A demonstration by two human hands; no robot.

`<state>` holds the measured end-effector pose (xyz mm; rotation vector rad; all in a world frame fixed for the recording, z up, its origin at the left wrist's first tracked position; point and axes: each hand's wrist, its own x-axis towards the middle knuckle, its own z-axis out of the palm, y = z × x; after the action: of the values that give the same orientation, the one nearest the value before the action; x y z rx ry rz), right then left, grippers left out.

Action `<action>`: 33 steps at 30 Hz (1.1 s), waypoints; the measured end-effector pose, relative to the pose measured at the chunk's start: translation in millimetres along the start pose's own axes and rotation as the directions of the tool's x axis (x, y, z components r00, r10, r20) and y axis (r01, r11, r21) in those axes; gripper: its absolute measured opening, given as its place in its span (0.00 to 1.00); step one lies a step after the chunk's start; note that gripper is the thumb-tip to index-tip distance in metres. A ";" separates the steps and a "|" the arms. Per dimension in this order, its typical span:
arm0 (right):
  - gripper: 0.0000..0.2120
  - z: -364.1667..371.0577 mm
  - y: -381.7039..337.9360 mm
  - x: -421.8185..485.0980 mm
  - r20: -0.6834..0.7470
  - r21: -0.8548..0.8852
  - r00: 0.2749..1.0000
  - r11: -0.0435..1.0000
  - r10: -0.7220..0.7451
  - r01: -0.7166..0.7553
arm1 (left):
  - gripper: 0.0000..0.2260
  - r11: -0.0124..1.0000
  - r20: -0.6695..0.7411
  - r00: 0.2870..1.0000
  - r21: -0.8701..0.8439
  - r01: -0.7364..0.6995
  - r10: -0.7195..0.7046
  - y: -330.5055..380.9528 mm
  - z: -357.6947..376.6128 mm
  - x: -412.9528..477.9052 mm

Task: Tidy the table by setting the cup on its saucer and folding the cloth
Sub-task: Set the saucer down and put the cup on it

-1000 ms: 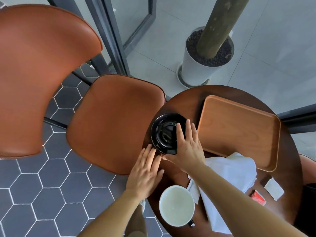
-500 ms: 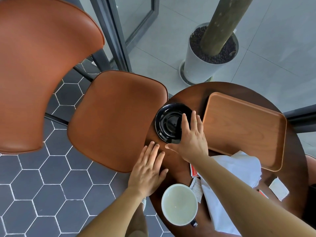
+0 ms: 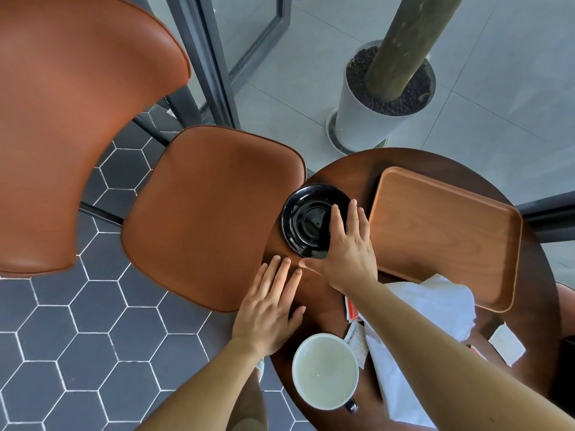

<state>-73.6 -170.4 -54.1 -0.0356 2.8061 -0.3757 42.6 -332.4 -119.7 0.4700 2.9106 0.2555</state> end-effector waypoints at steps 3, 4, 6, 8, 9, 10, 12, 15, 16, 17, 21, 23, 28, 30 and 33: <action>0.62 2.8 0.8 1.1 -0.004 0.011 1.000 1.000 0.004 -0.004 | 0.31 1.000 0.003 1.000 0.006 -0.002 0.002 0.0 0.1 0.4; 0.62 3.2 0.9 1.2 -0.006 0.019 1.000 1.000 0.005 -0.005 | 0.31 1.000 0.002 1.000 0.006 -0.003 0.003 0.0 0.3 0.4; 0.62 3.2 1.4 1.3 -0.005 0.042 1.000 0.999 0.005 -0.004 | 0.31 1.000 -0.002 1.000 0.003 -0.004 0.004 -0.1 1.1 0.6; 0.62 0.8 2.1 0.6 0.013 0.066 1.000 0.998 -0.001 0.000 | 0.31 1.000 -0.008 1.000 0.001 -0.006 0.006 -0.2 1.9 0.6; 0.62 -1.3 2.6 -0.7 0.020 0.079 1.000 0.997 -0.005 0.004 | 0.31 1.000 -0.011 1.000 0.002 -0.008 0.008 -0.4 2.4 0.6; 0.61 -4.1 3.4 -2.8 0.019 0.093 1.000 0.996 -0.007 0.005 | 0.31 1.000 -0.013 1.000 0.005 -0.010 0.010 -0.5 2.8 0.6; 0.56 -12.2 6.2 -11.4 -0.020 0.136 1.000 0.991 0.007 -0.004 | 0.31 1.000 -0.017 1.000 0.012 -0.016 0.016 -0.6 3.0 0.5; 0.43 -25.5 13.7 -37.0 -0.129 0.252 0.990 0.968 0.050 -0.016 | 0.30 1.000 -0.018 1.000 0.011 -0.023 0.024 -1.0 1.4 0.6; 0.39 -28.2 16.6 -48.6 -0.161 0.276 0.985 0.961 0.065 -0.018 | 0.30 1.000 -0.015 1.000 0.011 -0.026 0.026 -1.1 0.6 0.7; 0.35 -30.0 18.9 -60.9 -0.189 0.290 0.979 0.957 0.081 -0.023 | 0.30 1.000 -0.013 0.999 0.012 -0.029 0.029 -1.1 0.0 0.7; 0.19 -32.9 24.0 -106.3 -0.228 0.369 0.956 0.925 0.182 -0.088 | 0.30 0.999 -0.006 0.999 0.021 -0.043 0.043 -1.3 -1.1 1.4; 0.09 -33.7 26.2 -128.1 -0.199 0.434 0.957 0.894 0.212 -0.108 | 0.29 0.999 -0.019 0.999 0.018 -0.043 0.043 -1.0 0.1 2.1; 0.02 -28.1 36.6 -190.5 -0.070 0.382 0.968 0.903 0.239 -0.195 | 0.29 0.998 -0.038 0.999 0.053 -0.030 0.032 0.1 1.3 1.3; 0.09 -27.5 38.9 -211.2 0.079 0.386 0.972 0.892 0.221 -0.234 | 0.29 0.997 -0.054 0.998 0.068 -0.030 0.034 1.0 -1.5 1.0; 0.11 -14.2 43.1 -230.7 0.220 0.337 0.954 0.901 0.205 -0.272 | 0.28 0.999 -0.089 0.996 0.042 0.004 -0.001 6.7 -7.8 2.0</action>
<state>142.4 -110.2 16.8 0.3390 2.4799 -0.7827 41.2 -326.6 -111.2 0.4730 3.0088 0.2211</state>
